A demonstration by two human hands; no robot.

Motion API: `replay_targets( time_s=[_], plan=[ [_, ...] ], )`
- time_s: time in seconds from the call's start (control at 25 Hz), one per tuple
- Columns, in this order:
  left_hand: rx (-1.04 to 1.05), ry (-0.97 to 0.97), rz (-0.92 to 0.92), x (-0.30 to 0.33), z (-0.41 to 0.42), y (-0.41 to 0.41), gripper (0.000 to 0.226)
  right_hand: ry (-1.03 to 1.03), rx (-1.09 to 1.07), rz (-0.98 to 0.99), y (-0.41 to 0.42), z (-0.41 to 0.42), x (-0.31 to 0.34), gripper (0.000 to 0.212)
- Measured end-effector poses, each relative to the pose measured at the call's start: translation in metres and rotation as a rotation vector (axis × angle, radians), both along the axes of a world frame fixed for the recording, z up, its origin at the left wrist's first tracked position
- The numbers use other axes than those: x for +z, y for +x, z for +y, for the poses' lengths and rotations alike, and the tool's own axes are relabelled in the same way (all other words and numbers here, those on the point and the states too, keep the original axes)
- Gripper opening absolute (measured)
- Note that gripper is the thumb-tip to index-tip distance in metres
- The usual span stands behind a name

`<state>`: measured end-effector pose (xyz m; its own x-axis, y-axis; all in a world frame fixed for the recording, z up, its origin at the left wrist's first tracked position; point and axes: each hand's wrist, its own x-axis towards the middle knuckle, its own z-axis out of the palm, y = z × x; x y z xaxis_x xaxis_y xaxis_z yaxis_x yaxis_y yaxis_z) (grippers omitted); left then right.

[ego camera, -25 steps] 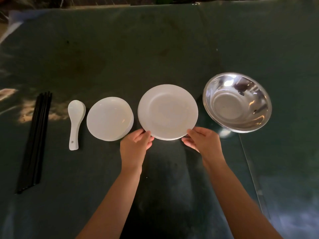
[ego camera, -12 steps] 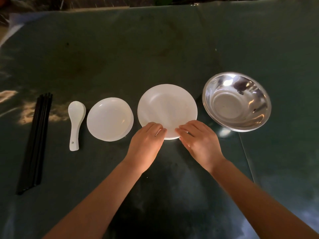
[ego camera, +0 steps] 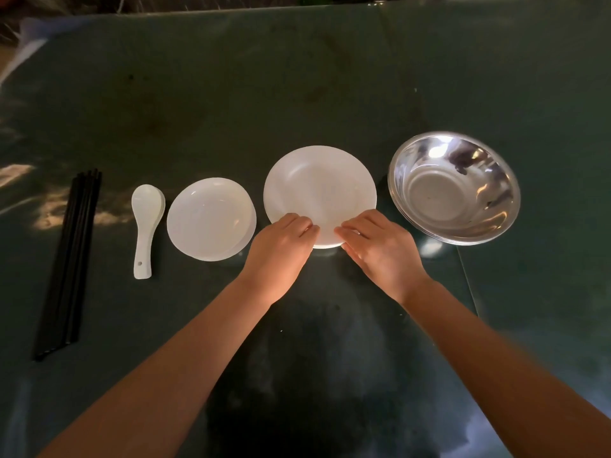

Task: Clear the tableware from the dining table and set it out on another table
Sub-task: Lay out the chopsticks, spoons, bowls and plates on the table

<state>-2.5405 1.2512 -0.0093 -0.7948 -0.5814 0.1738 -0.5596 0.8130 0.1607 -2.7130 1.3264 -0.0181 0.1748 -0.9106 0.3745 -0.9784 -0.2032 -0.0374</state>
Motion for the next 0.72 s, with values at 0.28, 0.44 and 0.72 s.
replay_targets(
  time_s=[0.28, 0.44, 0.72],
  plan=[
    [0.027, 0.004, 0.048, 0.005, 0.004, -0.002, 0.033, 0.073, -0.046, -0.003, 0.004, -0.004, 0.0, 0.015],
    [0.167, -0.041, 0.128, 0.017, 0.015, 0.054, 0.048, 0.053, -0.106, -0.17, 0.031, -0.009, 0.016, 0.041],
    [0.148, -0.152, -0.043, 0.009, -0.02, 0.143, 0.031, 0.01, 0.236, -0.023, 0.115, -0.05, 0.015, 0.036]
  ],
)
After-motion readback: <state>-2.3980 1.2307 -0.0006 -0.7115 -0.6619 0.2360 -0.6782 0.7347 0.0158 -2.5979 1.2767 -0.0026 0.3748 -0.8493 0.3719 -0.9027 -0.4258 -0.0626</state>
